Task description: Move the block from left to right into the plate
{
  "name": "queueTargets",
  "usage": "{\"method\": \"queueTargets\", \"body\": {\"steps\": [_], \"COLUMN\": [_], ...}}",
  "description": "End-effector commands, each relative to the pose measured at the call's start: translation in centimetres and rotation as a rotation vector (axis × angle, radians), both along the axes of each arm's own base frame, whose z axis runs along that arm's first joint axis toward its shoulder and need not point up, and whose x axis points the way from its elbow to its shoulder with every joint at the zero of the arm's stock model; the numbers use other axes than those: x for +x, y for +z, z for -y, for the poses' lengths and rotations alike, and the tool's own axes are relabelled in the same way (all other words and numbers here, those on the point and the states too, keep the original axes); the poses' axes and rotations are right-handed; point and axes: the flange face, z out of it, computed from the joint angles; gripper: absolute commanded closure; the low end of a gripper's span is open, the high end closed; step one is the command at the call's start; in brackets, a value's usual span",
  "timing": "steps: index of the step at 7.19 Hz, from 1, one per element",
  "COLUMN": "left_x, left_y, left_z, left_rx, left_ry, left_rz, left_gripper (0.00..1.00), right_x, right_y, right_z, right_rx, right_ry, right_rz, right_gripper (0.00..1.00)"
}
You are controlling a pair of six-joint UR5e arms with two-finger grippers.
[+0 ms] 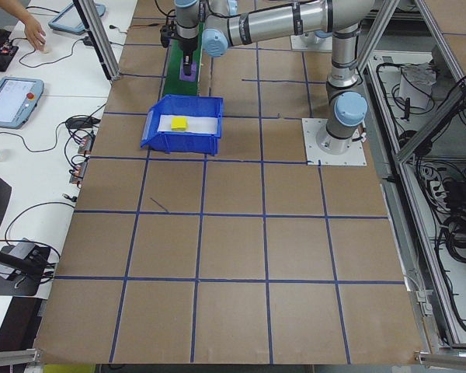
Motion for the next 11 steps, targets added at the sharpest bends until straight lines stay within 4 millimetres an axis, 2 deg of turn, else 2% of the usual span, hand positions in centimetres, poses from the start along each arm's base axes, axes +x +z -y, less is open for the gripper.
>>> {"method": "queueTargets", "body": {"steps": [1, 3, 4, 6, 8, 10, 11], "left_x": [-2.2, -2.4, -2.5, -2.4, -2.4, -2.6, -2.4], "left_y": [-3.8, -5.8, -7.2, -8.3, -8.6, -5.3, -2.3], "left_z": [1.9, 2.8, 3.5, 3.1, 2.8, 1.9, 0.9], "left_rx": [-0.016, -0.021, -0.036, -0.03, -0.025, -0.057, -0.044], "left_ry": [-0.035, -0.035, -0.037, -0.033, -0.034, -0.031, -0.03], "left_rz": [0.001, 0.0, -0.002, -0.001, -0.002, -0.012, -0.009], "left_gripper": [0.66, 0.65, 0.56, 0.16, 0.08, 0.03, 0.02], "right_x": [0.0, 0.0, 0.0, -0.2, 0.0, -0.3, -0.1], "right_y": [0.0, 0.0, 0.0, 0.0, 0.0, 0.1, 0.1], "right_z": [0.0, 0.0, 0.0, 0.0, 0.0, 0.1, 0.0], "right_rx": [0.001, -0.001, -0.001, 0.001, -0.001, -0.002, -0.002], "right_ry": [-0.001, -0.001, -0.001, -0.004, -0.001, -0.005, -0.002], "right_rz": [0.0, 0.0, 0.0, 0.0, 0.0, 0.0, 0.0], "right_gripper": [0.0, 0.0, 0.0, 0.0, 0.0, 0.0, 0.0]}}
